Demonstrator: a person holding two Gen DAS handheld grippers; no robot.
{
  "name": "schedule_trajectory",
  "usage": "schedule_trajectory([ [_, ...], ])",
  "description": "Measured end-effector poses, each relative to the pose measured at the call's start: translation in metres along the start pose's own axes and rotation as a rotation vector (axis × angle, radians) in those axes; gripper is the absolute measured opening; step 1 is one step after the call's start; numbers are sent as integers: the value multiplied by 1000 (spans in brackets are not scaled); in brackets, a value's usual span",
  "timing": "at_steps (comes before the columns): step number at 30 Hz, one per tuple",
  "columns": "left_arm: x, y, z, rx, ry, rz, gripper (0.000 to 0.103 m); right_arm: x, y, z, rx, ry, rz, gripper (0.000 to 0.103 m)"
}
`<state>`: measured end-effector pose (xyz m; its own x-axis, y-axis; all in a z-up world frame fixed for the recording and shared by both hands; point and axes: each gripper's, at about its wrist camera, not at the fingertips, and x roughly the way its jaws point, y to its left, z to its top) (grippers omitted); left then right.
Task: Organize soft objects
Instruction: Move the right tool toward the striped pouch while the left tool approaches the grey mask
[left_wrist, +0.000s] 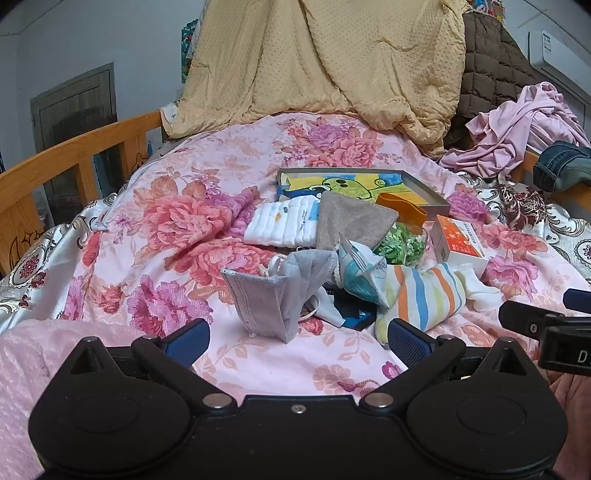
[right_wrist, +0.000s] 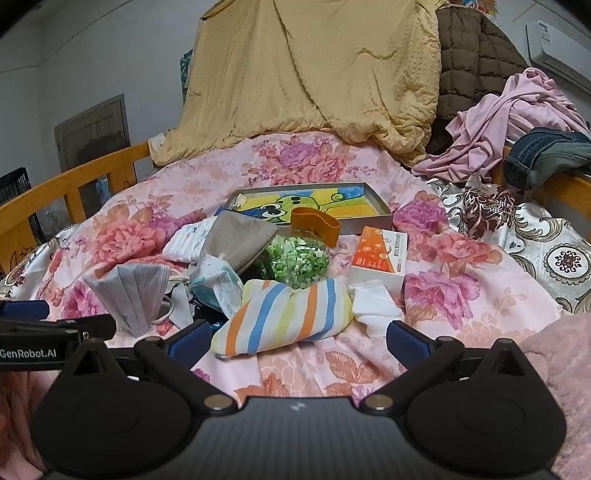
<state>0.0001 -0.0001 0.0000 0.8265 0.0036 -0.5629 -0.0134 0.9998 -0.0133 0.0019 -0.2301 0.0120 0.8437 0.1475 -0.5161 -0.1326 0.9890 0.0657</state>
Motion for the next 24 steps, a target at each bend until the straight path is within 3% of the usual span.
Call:
schedule_trajectory([
  [7,-2,5,9,-22,-34,-42,102,8,-1,5,-9,83,18,103],
  [15,13,6,38,68,-24,-111,102,48,-8,20,58,300,146,103],
  [18,29,13,57,111,14,-149,102,65,-6,25,41,342,181,103],
  [24,63,18,77,216,147,-211,102,93,4,39,-86,372,172,103],
])
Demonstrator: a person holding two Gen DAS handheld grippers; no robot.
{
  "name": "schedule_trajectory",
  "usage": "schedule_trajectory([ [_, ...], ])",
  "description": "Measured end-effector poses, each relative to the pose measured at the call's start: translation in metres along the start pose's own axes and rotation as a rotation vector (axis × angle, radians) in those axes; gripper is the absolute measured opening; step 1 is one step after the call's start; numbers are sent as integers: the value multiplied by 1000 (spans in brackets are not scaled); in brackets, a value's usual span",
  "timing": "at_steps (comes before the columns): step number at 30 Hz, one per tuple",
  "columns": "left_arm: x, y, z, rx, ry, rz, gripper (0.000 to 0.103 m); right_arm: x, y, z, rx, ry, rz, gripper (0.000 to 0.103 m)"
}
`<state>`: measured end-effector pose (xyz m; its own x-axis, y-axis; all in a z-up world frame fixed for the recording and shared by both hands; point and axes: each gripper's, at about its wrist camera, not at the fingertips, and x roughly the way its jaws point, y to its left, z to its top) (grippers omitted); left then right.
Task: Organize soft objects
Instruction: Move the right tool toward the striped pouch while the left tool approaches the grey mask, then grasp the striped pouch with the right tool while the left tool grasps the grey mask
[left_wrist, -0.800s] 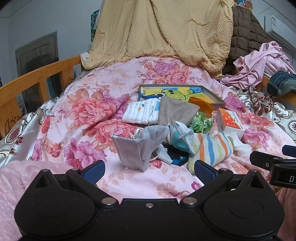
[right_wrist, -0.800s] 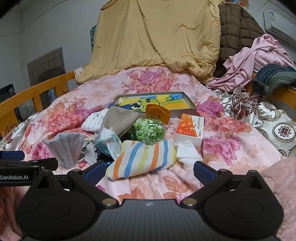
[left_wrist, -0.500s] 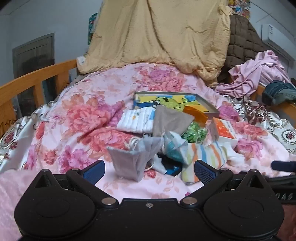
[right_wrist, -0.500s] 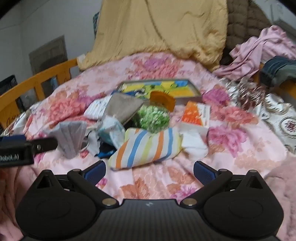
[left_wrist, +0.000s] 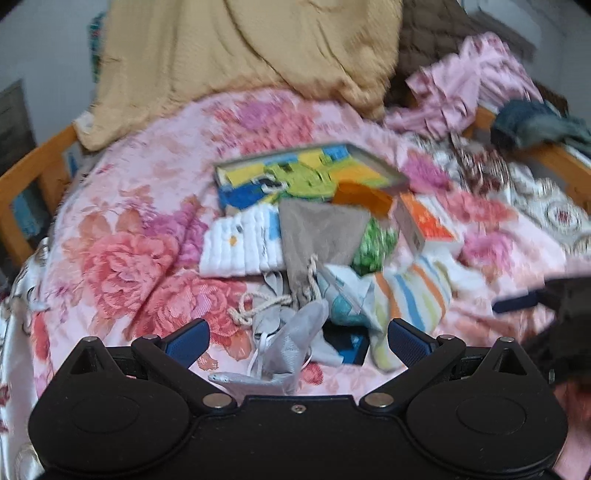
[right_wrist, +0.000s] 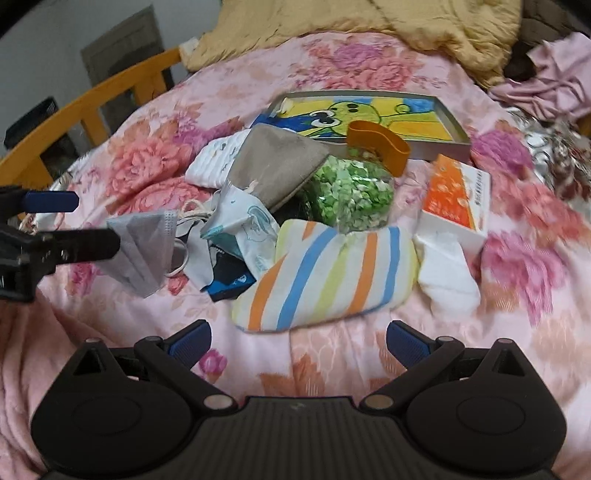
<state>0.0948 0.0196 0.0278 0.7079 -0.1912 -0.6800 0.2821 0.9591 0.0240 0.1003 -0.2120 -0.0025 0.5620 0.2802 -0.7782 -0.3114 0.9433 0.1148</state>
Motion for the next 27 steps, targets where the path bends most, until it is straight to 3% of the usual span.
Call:
schedule_trajectory([
  [7,34,16,6,6,151,-40,101,34,-8,24,-46,36,-30,103],
  [13,56,25,2,-37,227,-68,90,61,-24,28,5,61,-36,103],
  [19,57,44,0,-182,208,-145,64,81,-36,29,75,113,20,103],
  [21,57,48,-1,-221,205,-172,43,86,-37,31,87,123,30,103],
  [24,60,49,-2,-245,215,-193,33,90,-34,33,86,122,28,102],
  [27,61,48,-2,-240,218,-200,24,89,-30,32,70,117,8,84],
])
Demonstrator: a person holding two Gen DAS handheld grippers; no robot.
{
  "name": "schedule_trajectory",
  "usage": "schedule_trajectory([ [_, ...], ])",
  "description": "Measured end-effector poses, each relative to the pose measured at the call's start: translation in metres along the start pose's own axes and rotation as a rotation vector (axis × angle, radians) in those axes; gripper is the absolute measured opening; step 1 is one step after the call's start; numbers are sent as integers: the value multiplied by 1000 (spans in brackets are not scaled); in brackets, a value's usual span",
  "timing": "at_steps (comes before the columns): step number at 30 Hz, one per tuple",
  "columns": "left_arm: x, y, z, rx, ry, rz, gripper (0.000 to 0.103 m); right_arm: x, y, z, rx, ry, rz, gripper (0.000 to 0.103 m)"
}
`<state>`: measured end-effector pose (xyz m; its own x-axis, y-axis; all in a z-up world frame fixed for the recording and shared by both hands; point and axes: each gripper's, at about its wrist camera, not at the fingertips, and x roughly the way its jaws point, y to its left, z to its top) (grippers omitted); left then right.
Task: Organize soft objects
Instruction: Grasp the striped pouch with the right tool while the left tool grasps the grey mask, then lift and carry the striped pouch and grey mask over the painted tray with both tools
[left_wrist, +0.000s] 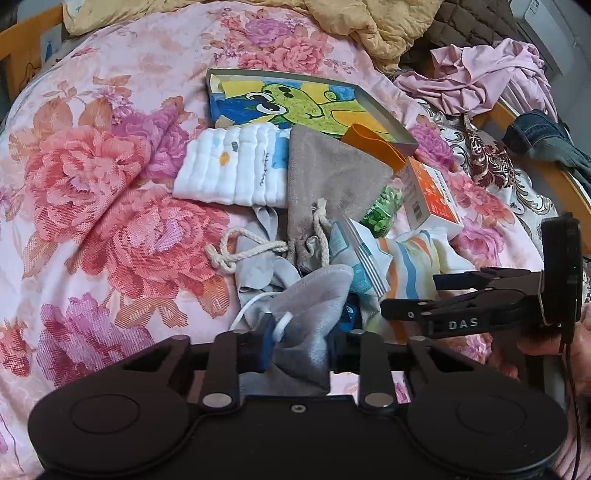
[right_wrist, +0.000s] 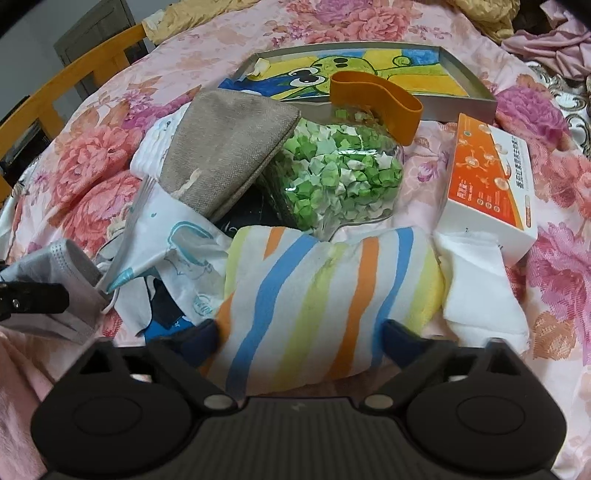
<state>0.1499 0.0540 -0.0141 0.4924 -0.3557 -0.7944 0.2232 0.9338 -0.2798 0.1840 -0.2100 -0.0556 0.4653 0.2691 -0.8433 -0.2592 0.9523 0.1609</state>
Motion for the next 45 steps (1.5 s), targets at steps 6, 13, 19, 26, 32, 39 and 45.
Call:
schedule_trajectory([
  [6,-7,3,-3,-15,-33,-13,13,-13,-4,-4,45,-29,-5,42],
  [13,-26,9,-8,-83,-119,-91,11,-25,-9,-9,76,-53,24,18],
  [19,-45,9,-11,-124,-222,-174,11,-56,-13,-8,122,-137,69,17],
  [26,-65,-1,0,-122,-341,-233,11,-95,-6,5,131,-212,102,16],
  [32,-76,0,22,-165,-437,-247,11,-123,4,26,105,-250,111,16],
  [39,-80,6,63,-227,-506,-253,12,-155,7,65,67,-331,96,16],
  [45,-60,7,109,-237,-552,-223,13,-147,6,113,45,-439,85,16],
])
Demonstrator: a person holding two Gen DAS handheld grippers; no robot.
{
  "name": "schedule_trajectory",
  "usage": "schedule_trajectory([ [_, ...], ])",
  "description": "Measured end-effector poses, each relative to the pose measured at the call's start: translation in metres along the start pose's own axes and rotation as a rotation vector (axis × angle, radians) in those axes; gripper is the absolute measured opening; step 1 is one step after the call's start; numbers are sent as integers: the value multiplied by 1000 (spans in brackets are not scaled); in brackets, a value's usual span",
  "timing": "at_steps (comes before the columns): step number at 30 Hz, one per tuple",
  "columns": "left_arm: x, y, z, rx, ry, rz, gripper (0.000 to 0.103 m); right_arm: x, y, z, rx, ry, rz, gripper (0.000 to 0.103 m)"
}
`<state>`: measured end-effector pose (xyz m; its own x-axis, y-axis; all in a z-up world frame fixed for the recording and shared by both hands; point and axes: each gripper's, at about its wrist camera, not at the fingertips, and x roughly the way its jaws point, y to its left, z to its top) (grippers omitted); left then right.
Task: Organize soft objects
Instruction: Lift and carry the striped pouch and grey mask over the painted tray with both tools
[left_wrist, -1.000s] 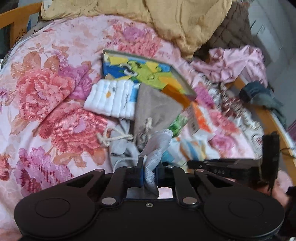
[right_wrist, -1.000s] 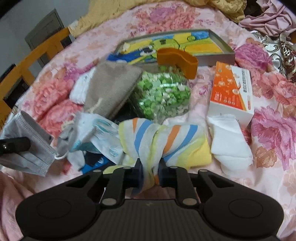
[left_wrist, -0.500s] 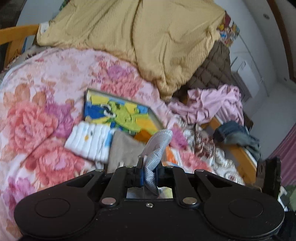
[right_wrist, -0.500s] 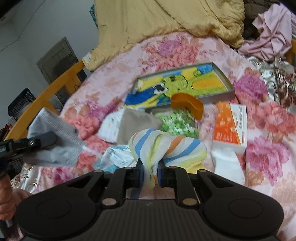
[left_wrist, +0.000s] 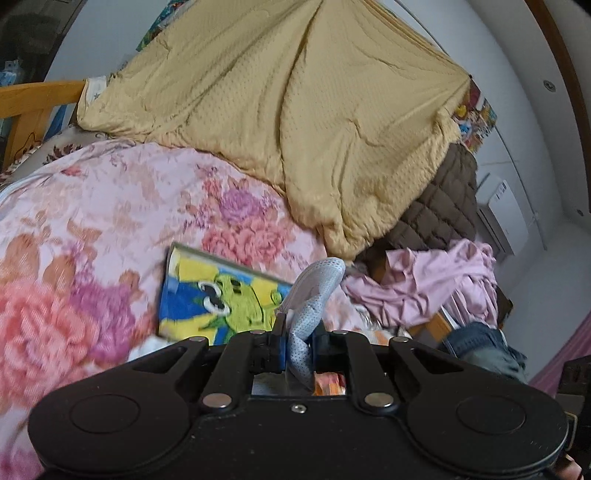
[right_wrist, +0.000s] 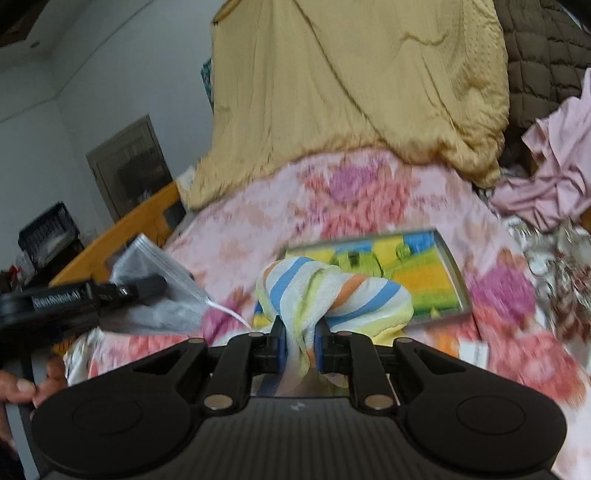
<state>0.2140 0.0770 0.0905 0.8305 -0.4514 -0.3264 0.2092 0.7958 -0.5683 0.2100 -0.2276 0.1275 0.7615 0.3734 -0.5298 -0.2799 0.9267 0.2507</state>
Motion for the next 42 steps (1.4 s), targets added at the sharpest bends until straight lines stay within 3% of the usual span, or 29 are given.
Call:
schedule_trajectory([
  [7,59,13,16,23,-57,56,13,63,-11,24,-7,-101,-18,16],
  [16,136,56,9,-23,-90,117,13,137,-25,15,-45,-147,-27,16],
  [23,177,90,4,-47,-46,124,13,187,-33,11,-46,-90,-75,17],
  [33,202,126,-3,-109,49,77,13,235,-36,-1,-65,18,-108,17],
  [37,207,133,-5,-123,89,124,13,247,-34,-9,-83,57,-121,17],
  [42,210,132,-5,-67,127,191,14,254,-31,-11,-94,82,-124,19],
])
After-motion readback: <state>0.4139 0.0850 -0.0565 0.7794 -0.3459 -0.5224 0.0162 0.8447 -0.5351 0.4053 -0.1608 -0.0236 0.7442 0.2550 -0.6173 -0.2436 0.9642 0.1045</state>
